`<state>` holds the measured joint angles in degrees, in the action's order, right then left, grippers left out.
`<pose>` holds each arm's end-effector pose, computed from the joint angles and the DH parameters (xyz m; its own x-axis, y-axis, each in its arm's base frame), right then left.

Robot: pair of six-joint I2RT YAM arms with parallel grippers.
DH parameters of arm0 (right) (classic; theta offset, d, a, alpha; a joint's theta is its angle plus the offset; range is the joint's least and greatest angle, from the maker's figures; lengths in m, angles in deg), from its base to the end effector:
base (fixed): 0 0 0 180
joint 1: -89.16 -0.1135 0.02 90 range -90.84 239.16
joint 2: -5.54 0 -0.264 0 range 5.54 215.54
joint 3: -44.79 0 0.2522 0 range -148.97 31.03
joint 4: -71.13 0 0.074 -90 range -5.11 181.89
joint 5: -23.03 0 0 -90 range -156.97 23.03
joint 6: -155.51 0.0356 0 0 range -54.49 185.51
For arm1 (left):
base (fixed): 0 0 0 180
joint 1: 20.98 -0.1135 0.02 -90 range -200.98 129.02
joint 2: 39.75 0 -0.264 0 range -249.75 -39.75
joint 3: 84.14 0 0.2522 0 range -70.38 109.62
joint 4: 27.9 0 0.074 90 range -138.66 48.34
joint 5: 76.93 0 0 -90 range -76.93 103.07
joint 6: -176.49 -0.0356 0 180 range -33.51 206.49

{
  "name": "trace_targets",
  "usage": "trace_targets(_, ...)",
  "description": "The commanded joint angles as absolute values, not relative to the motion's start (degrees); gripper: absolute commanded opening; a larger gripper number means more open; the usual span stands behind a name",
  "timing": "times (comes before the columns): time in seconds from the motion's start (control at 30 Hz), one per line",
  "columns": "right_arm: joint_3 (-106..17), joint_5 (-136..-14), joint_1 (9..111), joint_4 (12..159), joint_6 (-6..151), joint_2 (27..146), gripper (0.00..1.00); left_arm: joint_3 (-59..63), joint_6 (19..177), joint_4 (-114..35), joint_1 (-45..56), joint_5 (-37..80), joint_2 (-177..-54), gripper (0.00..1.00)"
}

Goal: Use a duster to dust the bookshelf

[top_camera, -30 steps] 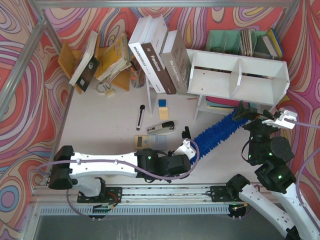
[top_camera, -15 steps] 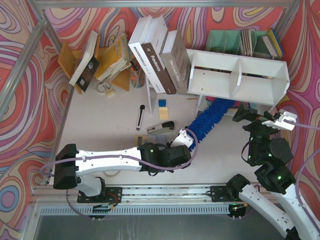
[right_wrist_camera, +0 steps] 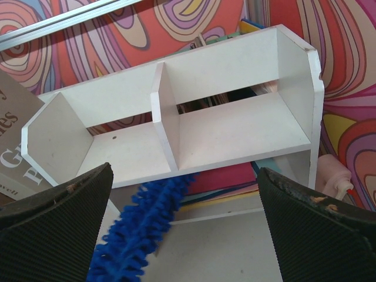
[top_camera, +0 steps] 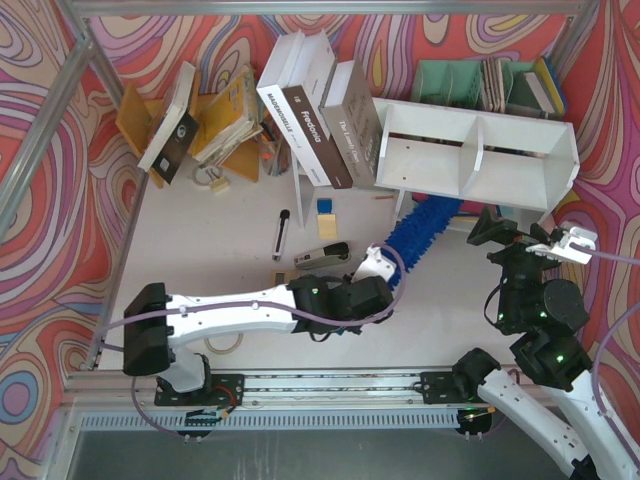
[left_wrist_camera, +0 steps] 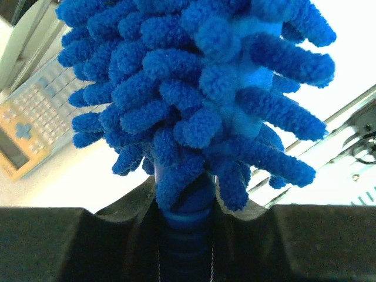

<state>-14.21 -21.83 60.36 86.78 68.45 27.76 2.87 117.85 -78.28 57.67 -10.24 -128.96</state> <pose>0.0735 0.0116 0.4001 0.3278 0.2215 -0.9184 0.2231 0.9265 0.3030 0.0794 -0.3239 0.2831 -0.5774 0.4482 -0.6824 0.6471 0.7609 -0.0479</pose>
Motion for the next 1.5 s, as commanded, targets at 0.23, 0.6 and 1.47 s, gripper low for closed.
trace_targets(0.23, -13.49, -21.11, 60.59, 83.75, 67.12, 27.16, 0.99, 19.32, 108.32, -74.86, 58.57, -2.15, -141.79, 0.00)
trace_targets(0.6, -13.42, -21.05, 60.59, 83.57, 67.04, 27.16, 0.99, 11.99, 110.43, -74.88, 57.46, -8.27, -135.48, 0.00)
trace_targets(1.47, -13.36, -20.94, 60.59, 83.75, 66.92, 27.03, 0.99, 24.28, 106.61, -77.86, 59.72, -4.83, -144.42, 0.00)
